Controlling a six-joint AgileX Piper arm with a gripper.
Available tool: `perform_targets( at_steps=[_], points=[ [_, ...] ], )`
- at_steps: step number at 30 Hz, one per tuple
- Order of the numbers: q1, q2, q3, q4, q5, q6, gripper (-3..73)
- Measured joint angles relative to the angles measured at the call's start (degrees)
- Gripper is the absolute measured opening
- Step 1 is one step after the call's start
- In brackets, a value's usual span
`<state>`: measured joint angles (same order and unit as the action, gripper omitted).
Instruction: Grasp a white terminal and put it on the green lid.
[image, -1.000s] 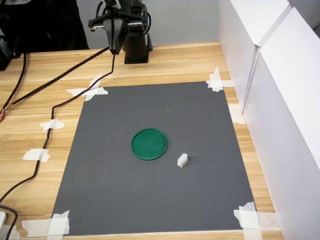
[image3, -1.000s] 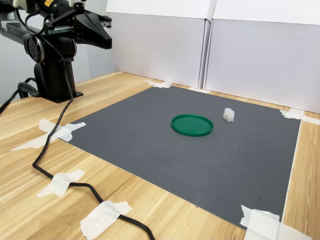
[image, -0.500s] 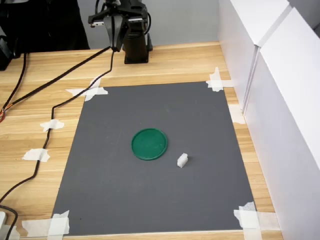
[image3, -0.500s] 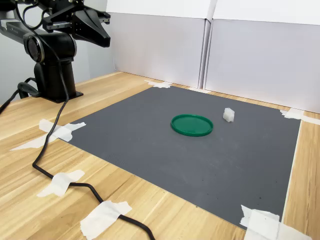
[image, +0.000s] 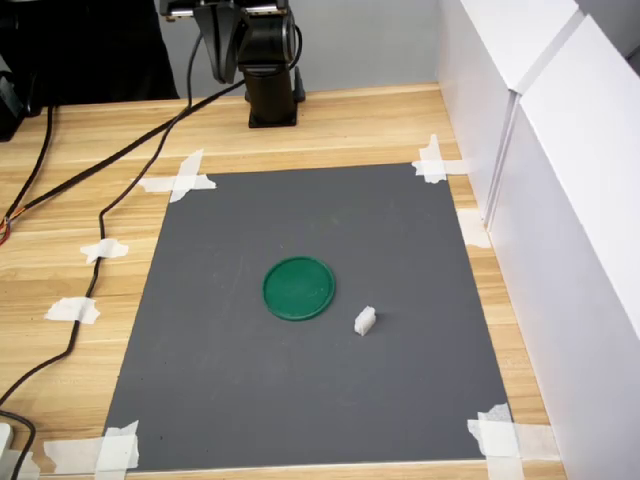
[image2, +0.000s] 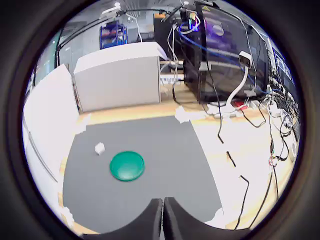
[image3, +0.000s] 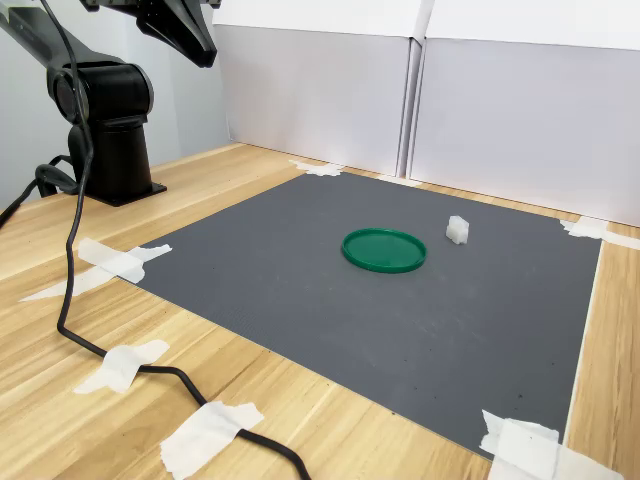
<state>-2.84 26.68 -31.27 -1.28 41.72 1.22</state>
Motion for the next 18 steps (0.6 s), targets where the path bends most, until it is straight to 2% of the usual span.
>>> perform_targets(
  at_steps=[3,9,15,18],
  points=[
    [0.0,5.6,-3.8,0.0,4.4,-1.2,-1.6],
    [0.0,14.8,-10.8,1.0,8.4,-2.7,-1.6],
    [0.0,23.6,-17.2,1.3,13.4,-12.0,-1.6],
    [0.0,27.7,-20.4,1.3,16.3,-14.3,-0.9]
  ],
)
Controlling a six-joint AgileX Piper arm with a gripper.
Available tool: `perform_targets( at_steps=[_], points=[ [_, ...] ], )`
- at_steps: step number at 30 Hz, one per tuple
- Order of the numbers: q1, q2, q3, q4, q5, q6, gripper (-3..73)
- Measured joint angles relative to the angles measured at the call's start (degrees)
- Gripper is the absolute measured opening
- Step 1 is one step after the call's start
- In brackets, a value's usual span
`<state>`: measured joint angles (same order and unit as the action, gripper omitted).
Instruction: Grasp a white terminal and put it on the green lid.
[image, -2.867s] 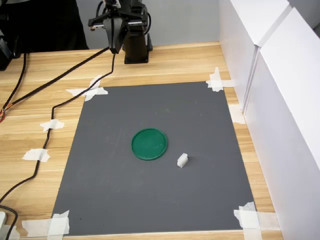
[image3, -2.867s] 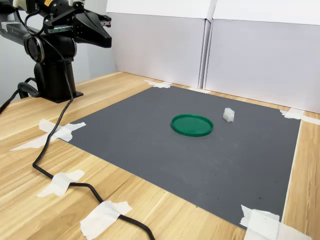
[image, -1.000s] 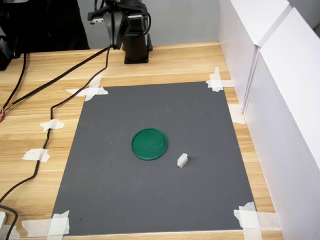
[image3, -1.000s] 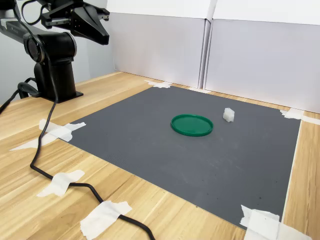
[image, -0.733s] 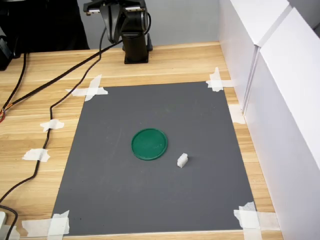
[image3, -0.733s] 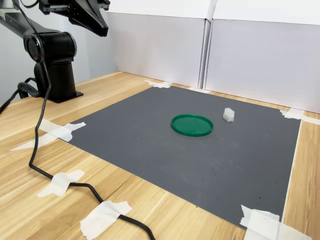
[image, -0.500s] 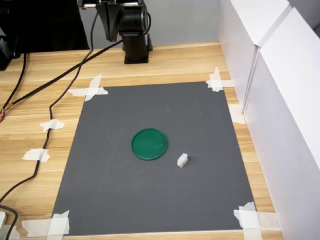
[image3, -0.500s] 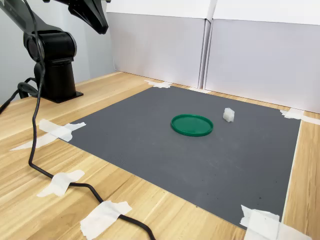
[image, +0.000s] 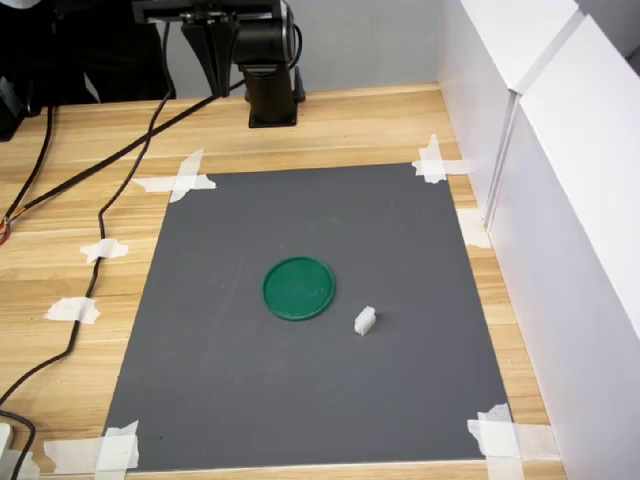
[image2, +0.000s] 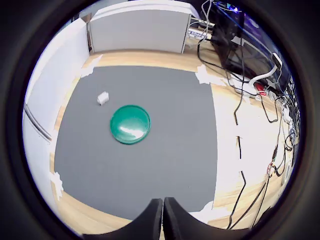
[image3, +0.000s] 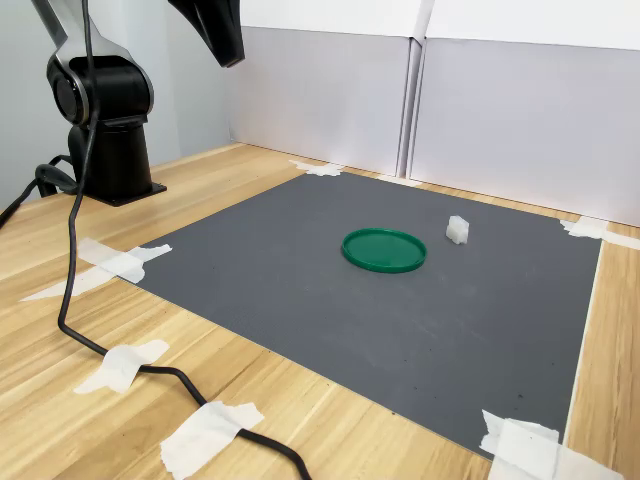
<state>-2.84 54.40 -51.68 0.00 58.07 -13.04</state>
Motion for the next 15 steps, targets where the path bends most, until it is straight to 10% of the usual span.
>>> perform_targets(
  at_steps=[15],
  points=[
    [0.0,21.5,-10.6,4.0,1.3,-3.5,38.8]
  ],
)
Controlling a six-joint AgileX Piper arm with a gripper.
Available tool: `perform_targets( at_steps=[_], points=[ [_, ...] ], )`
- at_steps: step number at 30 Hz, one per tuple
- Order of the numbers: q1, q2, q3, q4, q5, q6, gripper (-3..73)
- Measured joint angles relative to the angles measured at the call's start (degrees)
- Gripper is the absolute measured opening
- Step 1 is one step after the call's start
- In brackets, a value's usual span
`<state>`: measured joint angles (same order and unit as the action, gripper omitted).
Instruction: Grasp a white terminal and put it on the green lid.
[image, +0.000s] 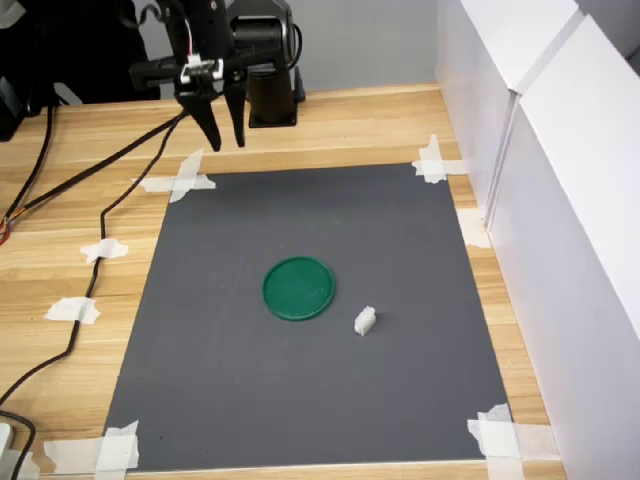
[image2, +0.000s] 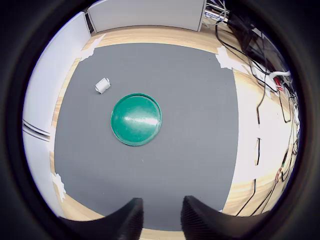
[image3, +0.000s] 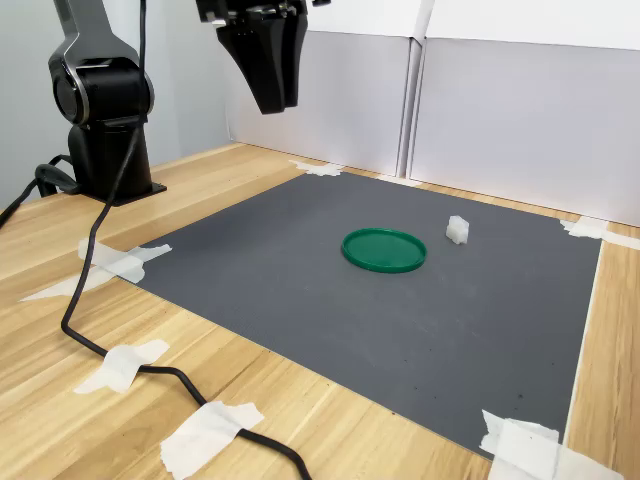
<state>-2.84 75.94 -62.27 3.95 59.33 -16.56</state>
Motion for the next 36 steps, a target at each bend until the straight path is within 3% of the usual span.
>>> perform_targets(
  at_steps=[3,6,12,16,27,36],
  points=[
    [0.0,3.5,-2.7,1.8,-0.5,-0.5,47.6],
    [0.0,6.9,-6.0,3.4,-0.9,-0.5,51.0],
    [0.6,13.7,-12.4,3.2,-0.9,3.1,51.6],
    [4.4,18.3,-17.1,1.6,0.1,5.3,51.6],
    [18.1,29.7,-27.3,1.6,1.7,10.8,51.6],
    [21.2,35.0,-27.8,0.7,0.8,12.9,51.6]
  ],
)
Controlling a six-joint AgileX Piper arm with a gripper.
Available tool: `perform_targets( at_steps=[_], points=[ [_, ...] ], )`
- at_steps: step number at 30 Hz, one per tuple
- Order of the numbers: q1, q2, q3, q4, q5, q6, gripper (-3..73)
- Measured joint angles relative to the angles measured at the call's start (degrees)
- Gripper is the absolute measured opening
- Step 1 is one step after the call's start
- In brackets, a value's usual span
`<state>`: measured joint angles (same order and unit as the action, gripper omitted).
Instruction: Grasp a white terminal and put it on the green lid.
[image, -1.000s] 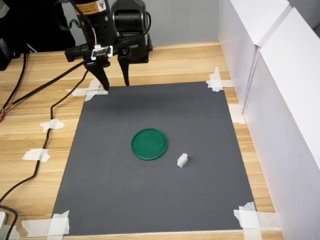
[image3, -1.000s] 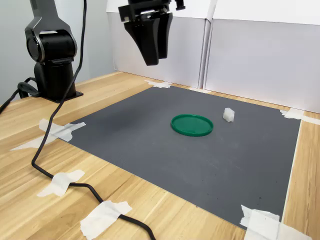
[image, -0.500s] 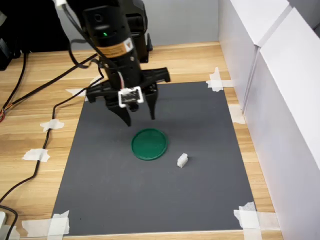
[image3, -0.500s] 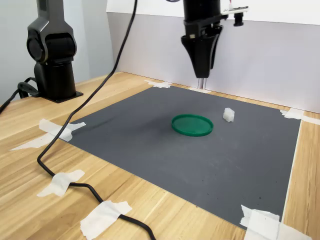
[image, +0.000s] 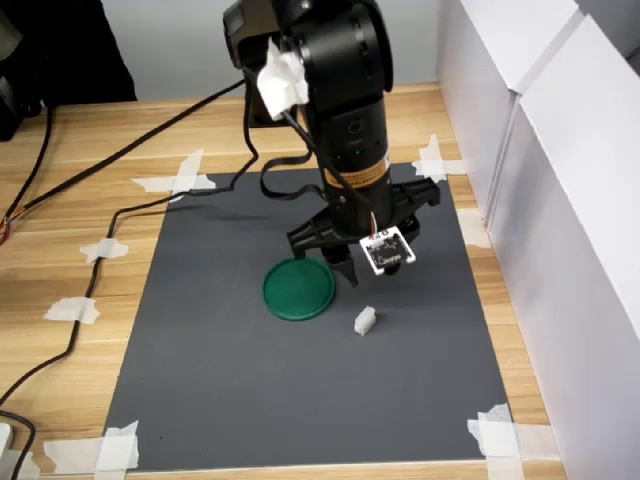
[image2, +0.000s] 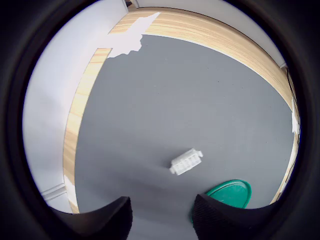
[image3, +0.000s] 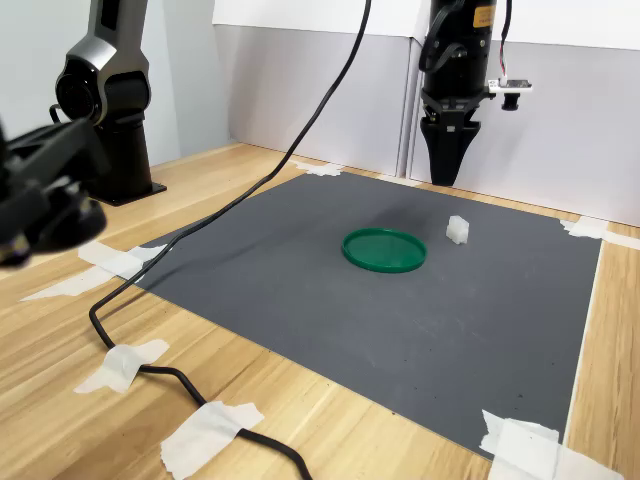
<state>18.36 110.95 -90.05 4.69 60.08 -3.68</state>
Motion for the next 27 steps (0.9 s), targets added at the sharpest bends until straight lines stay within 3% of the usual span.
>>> perform_targets(
  at_steps=[6,27],
  points=[
    [-0.1,1.6,-0.4,-2.6,-1.3,0.8,51.6],
    [-0.1,8.0,-2.7,-3.7,-4.8,0.9,51.8]
  ],
)
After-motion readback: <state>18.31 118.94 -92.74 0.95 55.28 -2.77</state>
